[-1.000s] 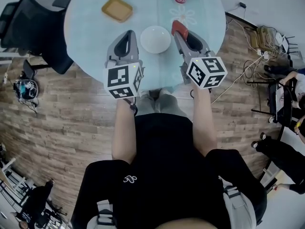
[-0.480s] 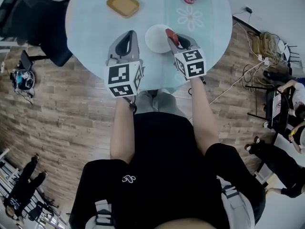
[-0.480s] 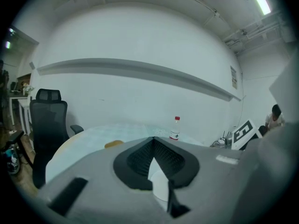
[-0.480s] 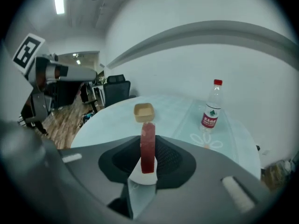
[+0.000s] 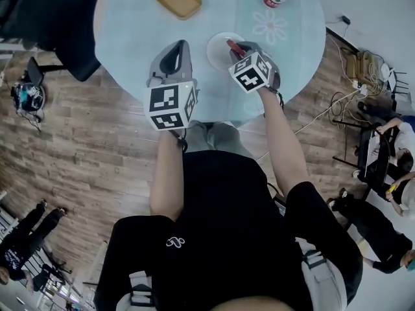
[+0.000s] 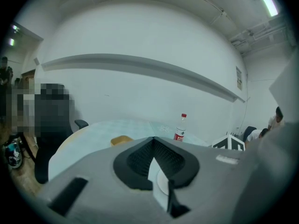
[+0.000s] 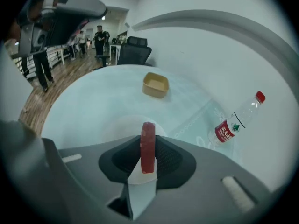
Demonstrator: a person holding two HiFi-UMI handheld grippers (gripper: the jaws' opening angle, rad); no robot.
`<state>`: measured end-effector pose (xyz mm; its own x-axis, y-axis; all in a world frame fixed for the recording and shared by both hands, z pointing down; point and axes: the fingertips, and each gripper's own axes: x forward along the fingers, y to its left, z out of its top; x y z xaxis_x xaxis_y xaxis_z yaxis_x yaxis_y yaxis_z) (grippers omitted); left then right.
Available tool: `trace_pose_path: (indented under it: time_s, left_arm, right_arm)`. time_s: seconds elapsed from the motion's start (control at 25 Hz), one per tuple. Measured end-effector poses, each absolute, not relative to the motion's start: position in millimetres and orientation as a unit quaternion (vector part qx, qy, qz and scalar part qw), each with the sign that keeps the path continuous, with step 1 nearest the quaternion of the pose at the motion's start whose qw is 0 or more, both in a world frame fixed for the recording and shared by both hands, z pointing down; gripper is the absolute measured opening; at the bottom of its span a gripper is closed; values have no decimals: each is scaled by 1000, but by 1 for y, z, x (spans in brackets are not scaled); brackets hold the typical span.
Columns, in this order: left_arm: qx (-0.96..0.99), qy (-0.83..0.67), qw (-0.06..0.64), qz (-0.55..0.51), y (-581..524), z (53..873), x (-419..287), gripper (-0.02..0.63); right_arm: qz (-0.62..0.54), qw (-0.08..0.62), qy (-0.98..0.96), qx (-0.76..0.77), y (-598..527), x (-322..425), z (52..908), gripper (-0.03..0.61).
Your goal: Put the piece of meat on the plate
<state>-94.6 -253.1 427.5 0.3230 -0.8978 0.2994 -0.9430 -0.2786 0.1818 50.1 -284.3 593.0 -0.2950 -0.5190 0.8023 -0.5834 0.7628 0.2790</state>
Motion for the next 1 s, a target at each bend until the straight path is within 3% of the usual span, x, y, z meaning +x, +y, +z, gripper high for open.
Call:
trace_pose_path:
  time_s: [0.2, 0.44, 0.72, 0.88, 1.0]
  left_arm:
    - [790, -584, 170, 74, -254, 434, -108, -3]
    - [783, -592, 177, 75, -258, 440, -123, -3]
    - [784, -591, 177, 71, -256, 437, -129, -3]
    - [786, -588, 177, 68, -254, 435, -129, -3]
    - [787, -587, 179, 68, -256, 436, -127, -3]
  right_arm:
    - [-22, 555, -773, 306, -292, 45, 613, 100]
    - [-63, 589, -755, 280, -297, 38, 622, 101]
    - [-29, 569, -779, 262, -288, 29, 621, 112]
    - [16, 558, -797, 230, -269, 19, 628, 198]
    - [43, 532, -811, 238, -263, 17, 631, 203]
